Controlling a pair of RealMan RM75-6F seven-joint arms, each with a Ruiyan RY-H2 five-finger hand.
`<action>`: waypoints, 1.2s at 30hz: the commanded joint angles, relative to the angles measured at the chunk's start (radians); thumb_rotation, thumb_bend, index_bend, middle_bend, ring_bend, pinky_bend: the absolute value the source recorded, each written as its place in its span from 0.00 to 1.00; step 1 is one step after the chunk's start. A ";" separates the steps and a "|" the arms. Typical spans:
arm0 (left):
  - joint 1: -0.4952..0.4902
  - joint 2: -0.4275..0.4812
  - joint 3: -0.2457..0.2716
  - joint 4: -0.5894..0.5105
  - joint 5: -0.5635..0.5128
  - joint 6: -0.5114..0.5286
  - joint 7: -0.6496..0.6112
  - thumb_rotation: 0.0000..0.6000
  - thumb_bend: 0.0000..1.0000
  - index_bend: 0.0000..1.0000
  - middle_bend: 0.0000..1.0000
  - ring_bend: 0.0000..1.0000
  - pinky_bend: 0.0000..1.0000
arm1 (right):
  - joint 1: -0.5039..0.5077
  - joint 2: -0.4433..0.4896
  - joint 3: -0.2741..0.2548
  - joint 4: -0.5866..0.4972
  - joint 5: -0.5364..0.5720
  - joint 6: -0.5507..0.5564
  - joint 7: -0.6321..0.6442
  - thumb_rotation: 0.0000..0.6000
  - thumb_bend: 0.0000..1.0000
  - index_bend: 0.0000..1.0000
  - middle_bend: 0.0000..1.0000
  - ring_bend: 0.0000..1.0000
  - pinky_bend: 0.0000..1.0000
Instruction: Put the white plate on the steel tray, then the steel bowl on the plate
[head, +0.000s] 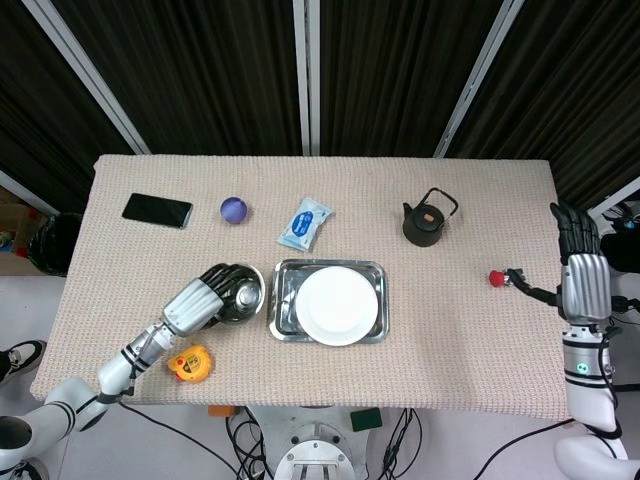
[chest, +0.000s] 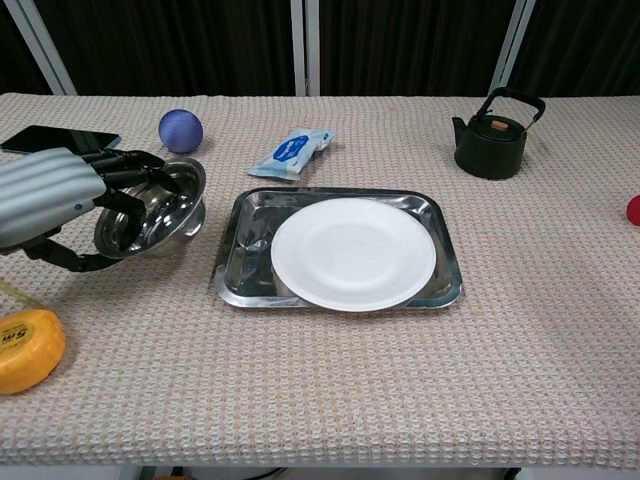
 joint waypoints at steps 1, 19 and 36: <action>0.001 0.003 0.003 -0.006 0.000 0.019 0.008 1.00 0.42 0.76 0.18 0.06 0.16 | -0.002 -0.002 -0.001 0.007 -0.001 -0.002 0.007 1.00 0.13 0.00 0.00 0.00 0.00; -0.207 0.077 -0.050 -0.369 0.075 -0.100 0.195 1.00 0.42 0.77 0.20 0.06 0.16 | -0.037 0.023 0.005 0.019 0.004 0.013 0.067 1.00 0.12 0.00 0.00 0.00 0.00; -0.404 -0.124 -0.132 -0.191 -0.006 -0.337 0.275 1.00 0.42 0.77 0.21 0.06 0.16 | -0.049 0.031 0.025 0.059 0.040 -0.004 0.102 1.00 0.10 0.00 0.00 0.00 0.00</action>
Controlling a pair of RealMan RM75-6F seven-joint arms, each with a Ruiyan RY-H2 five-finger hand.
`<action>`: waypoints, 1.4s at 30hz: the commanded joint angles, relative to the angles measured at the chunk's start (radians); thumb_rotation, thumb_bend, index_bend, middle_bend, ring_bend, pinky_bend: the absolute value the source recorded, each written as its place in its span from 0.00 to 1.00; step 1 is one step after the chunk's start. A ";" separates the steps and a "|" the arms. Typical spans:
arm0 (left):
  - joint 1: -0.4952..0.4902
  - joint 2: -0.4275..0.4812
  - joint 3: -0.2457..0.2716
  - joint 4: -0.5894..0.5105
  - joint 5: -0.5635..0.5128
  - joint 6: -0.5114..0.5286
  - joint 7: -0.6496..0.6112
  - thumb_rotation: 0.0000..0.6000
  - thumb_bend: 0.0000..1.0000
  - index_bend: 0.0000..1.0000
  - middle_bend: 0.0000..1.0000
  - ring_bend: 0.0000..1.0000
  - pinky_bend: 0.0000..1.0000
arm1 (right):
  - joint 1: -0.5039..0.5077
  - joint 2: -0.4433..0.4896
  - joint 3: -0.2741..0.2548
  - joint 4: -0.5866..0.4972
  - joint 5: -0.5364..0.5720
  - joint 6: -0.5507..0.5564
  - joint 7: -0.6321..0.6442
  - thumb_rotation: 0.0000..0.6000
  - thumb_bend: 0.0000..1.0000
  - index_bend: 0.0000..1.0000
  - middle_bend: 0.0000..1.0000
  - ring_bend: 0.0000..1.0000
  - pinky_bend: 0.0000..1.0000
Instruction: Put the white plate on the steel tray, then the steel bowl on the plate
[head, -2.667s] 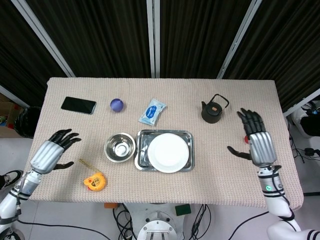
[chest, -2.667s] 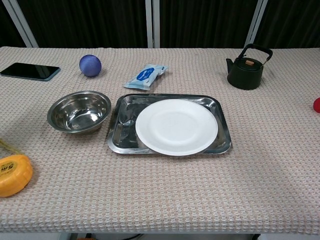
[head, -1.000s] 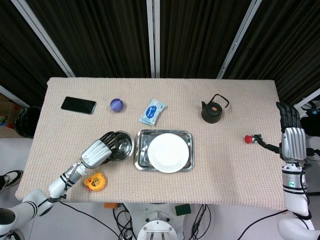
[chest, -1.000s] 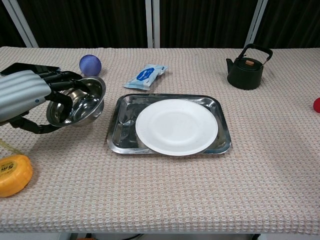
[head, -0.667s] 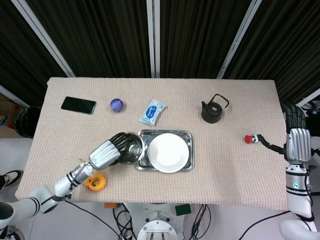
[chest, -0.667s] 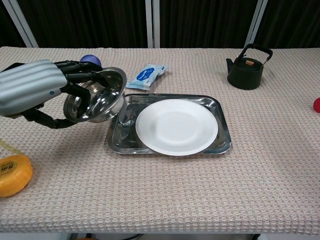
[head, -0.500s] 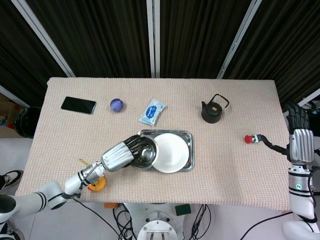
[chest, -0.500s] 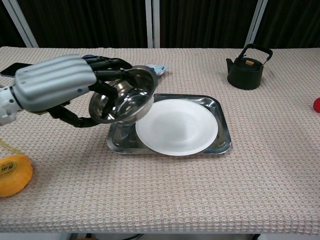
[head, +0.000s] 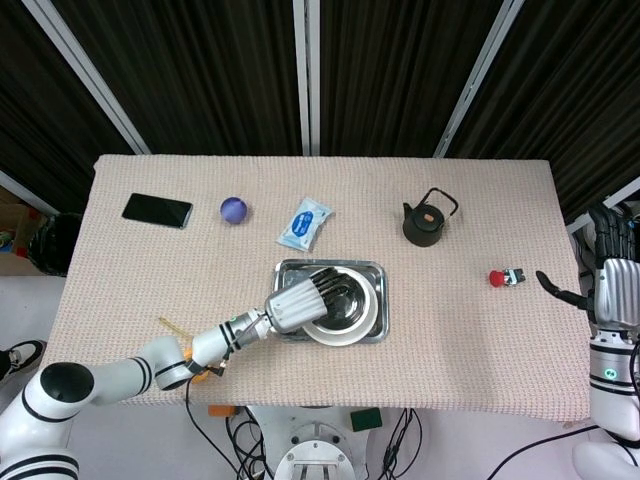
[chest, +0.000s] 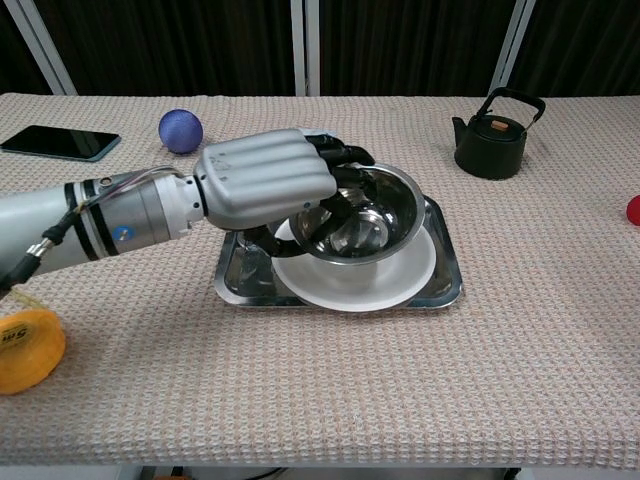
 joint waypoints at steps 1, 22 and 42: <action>-0.026 -0.020 -0.007 0.028 -0.015 -0.016 -0.029 1.00 0.42 0.77 0.21 0.06 0.16 | 0.002 -0.001 0.005 0.004 0.007 -0.005 0.005 1.00 0.10 0.00 0.00 0.00 0.00; -0.065 -0.012 0.072 0.094 -0.024 -0.001 -0.148 1.00 0.27 0.18 0.19 0.06 0.16 | 0.009 -0.013 0.018 0.008 -0.008 0.001 0.021 1.00 0.03 0.00 0.00 0.00 0.00; 0.555 0.423 0.105 -0.124 -0.359 0.516 -0.270 1.00 0.05 0.17 0.13 0.05 0.17 | -0.106 -0.039 -0.179 0.203 -0.066 -0.024 -0.168 1.00 0.10 0.00 0.00 0.00 0.00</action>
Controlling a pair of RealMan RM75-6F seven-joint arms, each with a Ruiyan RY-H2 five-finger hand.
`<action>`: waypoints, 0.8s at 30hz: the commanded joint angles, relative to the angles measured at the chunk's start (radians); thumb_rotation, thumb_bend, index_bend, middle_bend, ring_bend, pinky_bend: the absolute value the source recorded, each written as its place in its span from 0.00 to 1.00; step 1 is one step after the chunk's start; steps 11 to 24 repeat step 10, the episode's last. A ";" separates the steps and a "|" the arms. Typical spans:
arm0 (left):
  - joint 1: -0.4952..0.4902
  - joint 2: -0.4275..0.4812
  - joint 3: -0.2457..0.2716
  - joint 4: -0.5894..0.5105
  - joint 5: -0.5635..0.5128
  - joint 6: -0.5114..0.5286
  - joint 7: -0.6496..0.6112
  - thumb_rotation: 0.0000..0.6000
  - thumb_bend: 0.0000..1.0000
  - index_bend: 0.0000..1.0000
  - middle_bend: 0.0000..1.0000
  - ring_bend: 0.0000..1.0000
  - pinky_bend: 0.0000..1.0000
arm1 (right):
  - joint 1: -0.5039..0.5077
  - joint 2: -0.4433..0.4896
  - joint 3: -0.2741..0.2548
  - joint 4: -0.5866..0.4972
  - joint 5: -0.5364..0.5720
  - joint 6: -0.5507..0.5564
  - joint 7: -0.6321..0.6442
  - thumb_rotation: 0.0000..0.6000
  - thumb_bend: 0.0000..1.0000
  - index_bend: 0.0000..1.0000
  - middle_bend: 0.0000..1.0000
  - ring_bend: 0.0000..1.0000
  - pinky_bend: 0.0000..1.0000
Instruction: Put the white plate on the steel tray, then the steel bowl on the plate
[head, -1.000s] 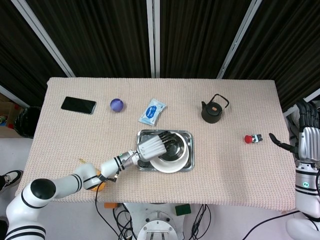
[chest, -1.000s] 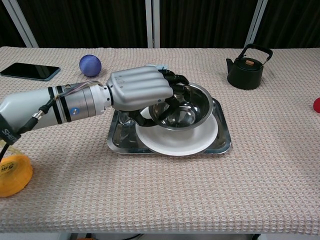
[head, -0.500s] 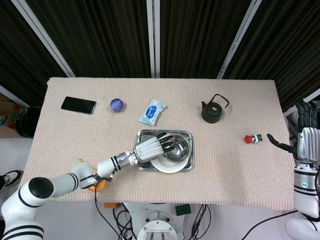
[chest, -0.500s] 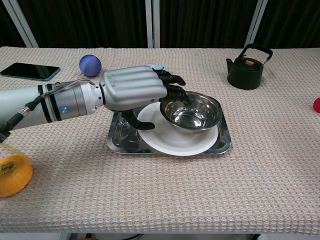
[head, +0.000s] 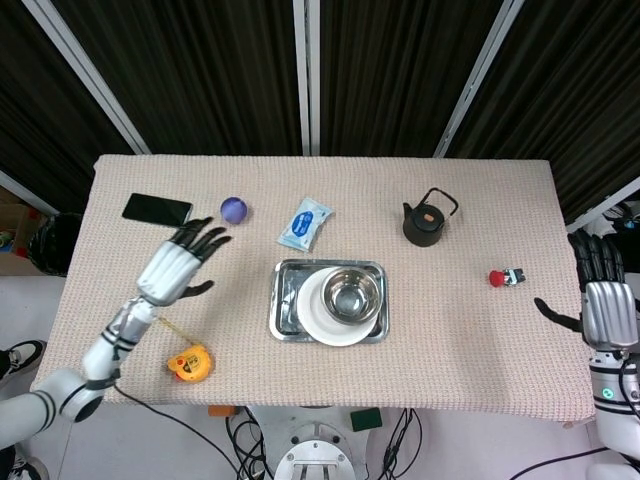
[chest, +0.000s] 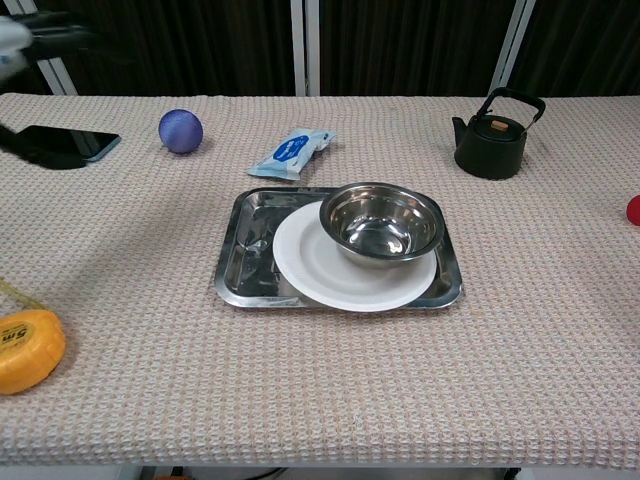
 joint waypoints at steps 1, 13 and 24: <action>0.209 0.080 0.048 0.040 -0.117 0.126 -0.093 1.00 0.05 0.17 0.13 0.05 0.17 | -0.055 -0.005 -0.053 0.053 0.044 -0.046 -0.047 1.00 0.10 0.00 0.00 0.00 0.00; 0.402 0.072 0.082 0.157 -0.151 0.175 -0.217 1.00 0.05 0.17 0.13 0.05 0.17 | -0.109 -0.001 -0.069 0.093 0.100 -0.084 -0.025 1.00 0.10 0.00 0.00 0.00 0.00; 0.402 0.072 0.082 0.157 -0.151 0.175 -0.217 1.00 0.05 0.17 0.13 0.05 0.17 | -0.109 -0.001 -0.069 0.093 0.100 -0.084 -0.025 1.00 0.10 0.00 0.00 0.00 0.00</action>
